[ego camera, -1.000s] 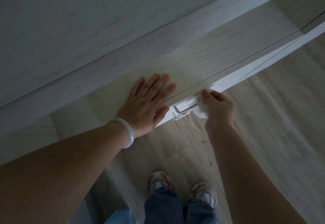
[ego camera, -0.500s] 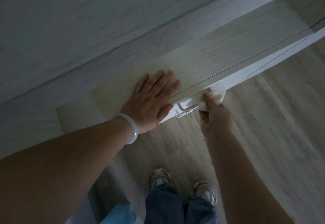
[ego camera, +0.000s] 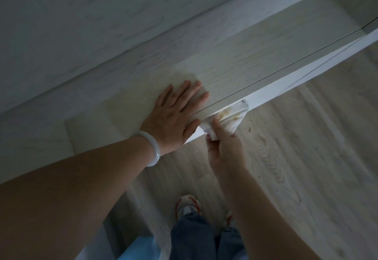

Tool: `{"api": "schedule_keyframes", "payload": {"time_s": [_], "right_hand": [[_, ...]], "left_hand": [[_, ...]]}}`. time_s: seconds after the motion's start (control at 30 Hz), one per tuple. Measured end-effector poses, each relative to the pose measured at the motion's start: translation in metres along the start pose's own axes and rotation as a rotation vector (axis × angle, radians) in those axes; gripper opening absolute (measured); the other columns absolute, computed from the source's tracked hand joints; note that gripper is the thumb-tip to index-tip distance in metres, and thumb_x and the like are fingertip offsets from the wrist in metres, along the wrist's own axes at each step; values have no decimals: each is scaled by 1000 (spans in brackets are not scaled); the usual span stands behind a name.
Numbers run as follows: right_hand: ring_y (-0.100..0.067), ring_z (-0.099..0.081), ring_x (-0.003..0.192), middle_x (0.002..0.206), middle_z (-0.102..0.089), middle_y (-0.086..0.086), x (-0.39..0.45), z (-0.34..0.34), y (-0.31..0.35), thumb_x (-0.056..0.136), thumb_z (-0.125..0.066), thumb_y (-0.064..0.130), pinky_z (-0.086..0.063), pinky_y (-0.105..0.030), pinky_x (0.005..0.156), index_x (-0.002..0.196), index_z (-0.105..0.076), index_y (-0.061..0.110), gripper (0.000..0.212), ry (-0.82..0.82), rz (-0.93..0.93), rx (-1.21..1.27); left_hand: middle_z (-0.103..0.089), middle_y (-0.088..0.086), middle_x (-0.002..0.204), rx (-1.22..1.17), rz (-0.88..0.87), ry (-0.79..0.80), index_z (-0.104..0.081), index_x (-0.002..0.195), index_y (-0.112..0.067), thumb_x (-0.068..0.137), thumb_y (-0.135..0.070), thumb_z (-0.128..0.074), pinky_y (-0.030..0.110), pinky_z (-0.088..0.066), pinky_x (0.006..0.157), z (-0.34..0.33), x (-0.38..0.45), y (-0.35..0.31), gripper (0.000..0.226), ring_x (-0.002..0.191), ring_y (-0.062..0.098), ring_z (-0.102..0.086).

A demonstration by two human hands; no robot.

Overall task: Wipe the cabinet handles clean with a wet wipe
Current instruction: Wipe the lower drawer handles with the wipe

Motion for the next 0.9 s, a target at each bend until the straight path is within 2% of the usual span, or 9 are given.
{"api": "schedule_keyframes", "payload": {"time_s": [0.13, 0.23, 0.33, 0.47, 0.53, 0.63, 0.7, 0.83, 0.9], "right_hand": [[-17, -67, 89, 98, -70, -9, 13, 6, 17, 82, -63, -4, -54, -21, 70, 103, -66, 4, 22, 74, -9, 28], [-13, -60, 76, 95, -65, -7, 10, 6, 4, 89, -60, 2, -49, -21, 58, 105, -62, 7, 17, 195, -72, 6], [-11, -58, 73, 94, -62, -6, 11, 9, 4, 87, -57, 3, -47, -21, 57, 108, -58, 7, 21, 282, -100, 63], [-11, -56, 66, 79, -61, -5, 11, 5, 27, 78, -55, -1, -47, -21, 58, 87, -65, 5, 14, 342, -84, -20], [-13, -57, 68, 80, -62, -5, 13, 4, 38, 81, -56, 3, -46, -21, 58, 78, -72, 8, 17, 343, -58, -41], [-14, -58, 69, 85, -62, -5, 25, 10, 60, 87, -58, 26, -46, -21, 56, 85, -69, 12, 18, 258, -29, 69], [-14, -59, 67, 83, -64, -5, 33, 14, 73, 92, -54, 42, -47, -22, 54, 90, -64, 13, 31, 144, -13, 61], [-11, -64, 55, 74, -68, 0, 32, 16, 72, 96, -57, 31, -46, -20, 46, 98, -64, 12, 20, -150, 91, -139], [-8, -59, 55, 69, -64, 4, 25, 12, 64, 98, -54, 25, -45, -19, 46, 99, -64, 13, 15, -189, 155, -144]], "left_hand": [[-14, 3, 164, -13, -8, -7, -21, 155, -25, 98, -45, -31, 49, -16, 120, 1, 0, 0, 61, 151, 24, -14], [-14, 3, 164, -8, -11, -3, -21, 155, -25, 98, -44, -31, 49, -17, 119, 2, 0, -1, 62, 150, 24, -15], [-14, 3, 164, -5, -11, -4, -21, 155, -24, 98, -45, -30, 49, -17, 119, 3, 0, -2, 61, 151, 24, -15], [-14, 3, 164, -3, -6, 1, -22, 155, -25, 98, -45, -28, 49, -17, 119, 2, 1, -1, 61, 151, 24, -14], [-14, 4, 164, -5, -12, -5, -23, 155, -24, 98, -45, -28, 49, -17, 119, 2, 0, -1, 61, 150, 24, -15], [-16, 4, 163, -10, -15, -12, -24, 155, -24, 98, -44, -31, 50, -17, 119, 2, 1, 0, 61, 150, 25, -17], [-16, 4, 163, -22, -16, -8, -23, 155, -24, 98, -45, -30, 50, -17, 119, 1, 1, -1, 61, 150, 25, -16], [-16, 5, 163, -36, -17, -3, -23, 155, -24, 98, -46, -27, 51, -17, 119, -1, 1, 0, 61, 150, 26, -16], [-16, 4, 163, -33, -14, -6, -22, 155, -24, 98, -46, -26, 51, -17, 119, -1, 1, 1, 62, 150, 26, -16]]}}
Point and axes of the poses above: each hand's wrist, its own x-axis towards the middle knuckle, its own z-axis out of the back of the hand, y = z × x, the point moved 6 cm from there along x, towards the middle knuckle
